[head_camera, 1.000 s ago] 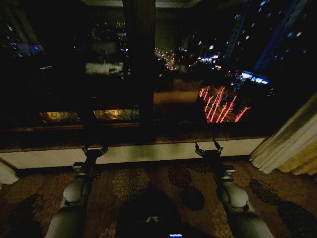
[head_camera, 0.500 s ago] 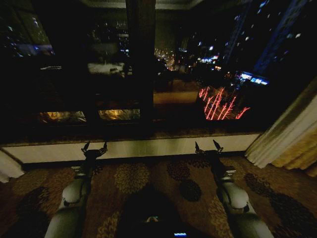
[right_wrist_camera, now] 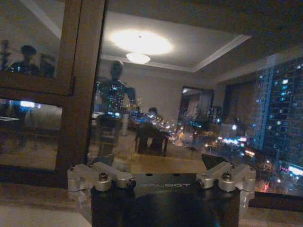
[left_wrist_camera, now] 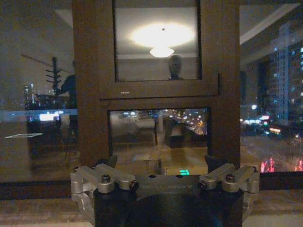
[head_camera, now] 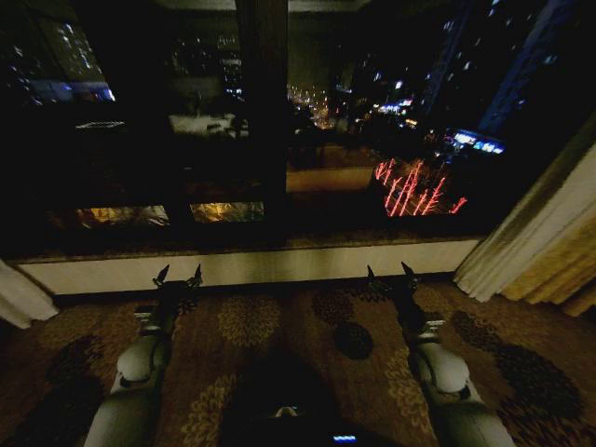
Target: Open the curtains by pulling them apart, changing their state from closed to fully open.
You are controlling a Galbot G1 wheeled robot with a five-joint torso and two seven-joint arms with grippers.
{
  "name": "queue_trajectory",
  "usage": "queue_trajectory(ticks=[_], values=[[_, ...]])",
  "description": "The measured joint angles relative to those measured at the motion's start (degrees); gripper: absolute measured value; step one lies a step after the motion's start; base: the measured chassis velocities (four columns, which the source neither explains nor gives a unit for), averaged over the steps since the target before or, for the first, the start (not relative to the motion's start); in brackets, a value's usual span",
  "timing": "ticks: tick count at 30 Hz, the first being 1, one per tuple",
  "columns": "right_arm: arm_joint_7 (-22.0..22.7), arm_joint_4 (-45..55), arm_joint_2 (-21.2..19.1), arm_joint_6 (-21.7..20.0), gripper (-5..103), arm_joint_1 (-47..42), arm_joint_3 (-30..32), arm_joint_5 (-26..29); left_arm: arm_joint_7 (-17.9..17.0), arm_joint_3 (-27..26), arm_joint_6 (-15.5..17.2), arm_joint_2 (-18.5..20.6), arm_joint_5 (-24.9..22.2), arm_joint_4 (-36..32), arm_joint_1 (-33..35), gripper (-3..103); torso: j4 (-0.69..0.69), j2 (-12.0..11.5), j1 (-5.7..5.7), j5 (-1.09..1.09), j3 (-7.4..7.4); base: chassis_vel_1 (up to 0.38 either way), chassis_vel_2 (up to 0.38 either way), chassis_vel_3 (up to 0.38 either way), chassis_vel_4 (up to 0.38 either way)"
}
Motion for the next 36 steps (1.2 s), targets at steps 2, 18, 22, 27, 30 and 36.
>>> queue_trajectory(ticks=[2,18,22,27,30,36], values=[[0.0,0.0,0.0,0.0,100,-0.1,0.1,0.0,0.0,0.0,0.0,0.0,0.0,0.0,0.0,100,0.0,0.0,0.01,0.02,0.0,0.16,-0.129,-0.144,0.125],[0.1,0.1,0.1,0.1,100,-0.2,0.2,0.1,0.1,0.3,0.0,-0.2,0.1,0.0,0.0,100,0.0,0.0,0.01,0.0,0.0,0.158,-0.156,-0.151,0.156],[0.2,-0.1,0.1,0.2,100,0.0,0.2,0.2,0.1,0.3,-0.1,-0.2,0.2,0.0,0.0,100,0.0,0.0,0.0,0.0,-0.01,0.117,-0.132,-0.111,0.145],[0.2,-0.2,0.1,0.3,100,0.1,0.2,0.2,0.1,0.2,-0.1,-0.1,0.2,0.0,0.1,100,0.0,0.0,0.0,0.0,0.0,0.032,-0.121,-0.037,0.118],[0.2,-0.2,0.1,0.4,100,0.2,0.2,0.2,0.1,0.2,-0.2,-0.1,0.2,0.0,0.1,100,0.0,0.0,0.0,0.02,0.0,-0.011,-0.111,-0.002,0.099],[0.2,-1.3,0.1,2.5,100,0.7,0.2,-0.3,0.1,0.2,-0.5,-0.1,0.2,-0.1,0.2,100,0.0,0.0,0.01,0.02,0.0,-0.018,-0.078,0.01,0.072]])
